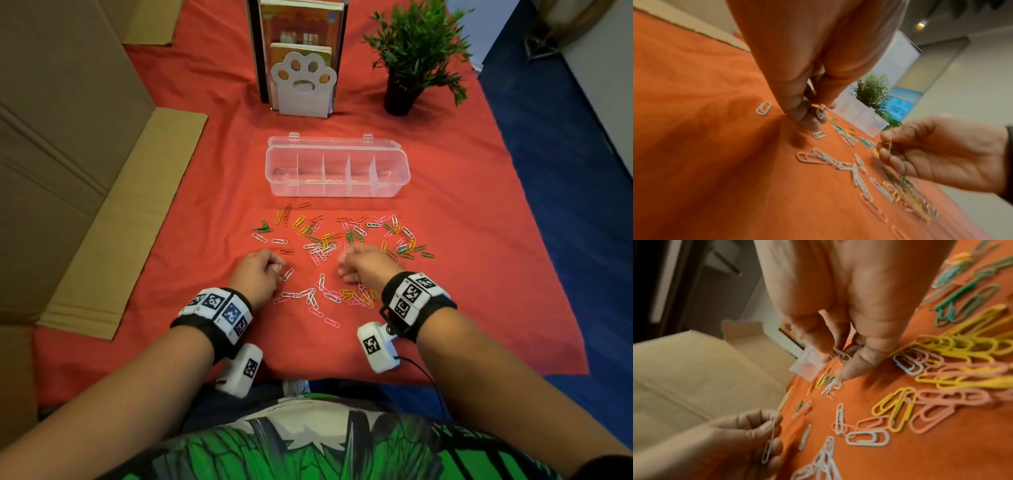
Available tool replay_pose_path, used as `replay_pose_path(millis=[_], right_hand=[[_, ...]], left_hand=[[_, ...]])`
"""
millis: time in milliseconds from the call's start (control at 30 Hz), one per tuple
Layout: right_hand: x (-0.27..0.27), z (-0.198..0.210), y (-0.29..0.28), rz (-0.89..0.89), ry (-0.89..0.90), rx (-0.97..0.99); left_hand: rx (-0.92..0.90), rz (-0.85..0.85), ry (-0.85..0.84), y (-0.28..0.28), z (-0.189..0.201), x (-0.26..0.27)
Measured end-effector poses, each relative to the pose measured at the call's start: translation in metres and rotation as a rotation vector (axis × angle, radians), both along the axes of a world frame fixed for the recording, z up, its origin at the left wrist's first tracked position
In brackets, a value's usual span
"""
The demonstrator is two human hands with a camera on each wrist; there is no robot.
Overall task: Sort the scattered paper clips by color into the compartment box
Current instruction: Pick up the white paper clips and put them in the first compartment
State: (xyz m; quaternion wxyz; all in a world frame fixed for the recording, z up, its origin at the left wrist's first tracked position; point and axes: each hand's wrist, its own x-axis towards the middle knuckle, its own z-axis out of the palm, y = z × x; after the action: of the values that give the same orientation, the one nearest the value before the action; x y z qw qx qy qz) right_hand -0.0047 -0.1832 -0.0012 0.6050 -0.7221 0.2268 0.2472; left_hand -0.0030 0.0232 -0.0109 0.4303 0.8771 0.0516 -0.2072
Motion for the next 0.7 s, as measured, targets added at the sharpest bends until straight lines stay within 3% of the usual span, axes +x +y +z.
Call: replay_pose_path(millis=[133,233,333,533,633,700], right_hand=[[-0.005,0.007,0.001,-0.105,0.043,0.302],[-0.004,0.002,0.009,0.007,0.045,0.112],[-0.003,-0.001,0.019,0.135,0.066,-0.083],[-0.003,0.006,0.016,-0.036,0.069,0.269],[-0.001,0.004,0.012,-0.049,0.05,0.234],[0.001,0.005,0.011,-0.021,0.003,0.109]], left_hand=[[-0.386,0.304,0.291,-0.011,0.011,0.002],[-0.583,0.398,0.407,-0.015,0.019,0.003],[-0.596,0.378,0.425,-0.017,0.02,0.003],[-0.694,0.384,0.477,-0.013,0.019,0.005],[-0.667,0.398,0.424,-0.012,0.015,0.005],[-0.598,0.399,0.369,-0.012,0.013,0.006]])
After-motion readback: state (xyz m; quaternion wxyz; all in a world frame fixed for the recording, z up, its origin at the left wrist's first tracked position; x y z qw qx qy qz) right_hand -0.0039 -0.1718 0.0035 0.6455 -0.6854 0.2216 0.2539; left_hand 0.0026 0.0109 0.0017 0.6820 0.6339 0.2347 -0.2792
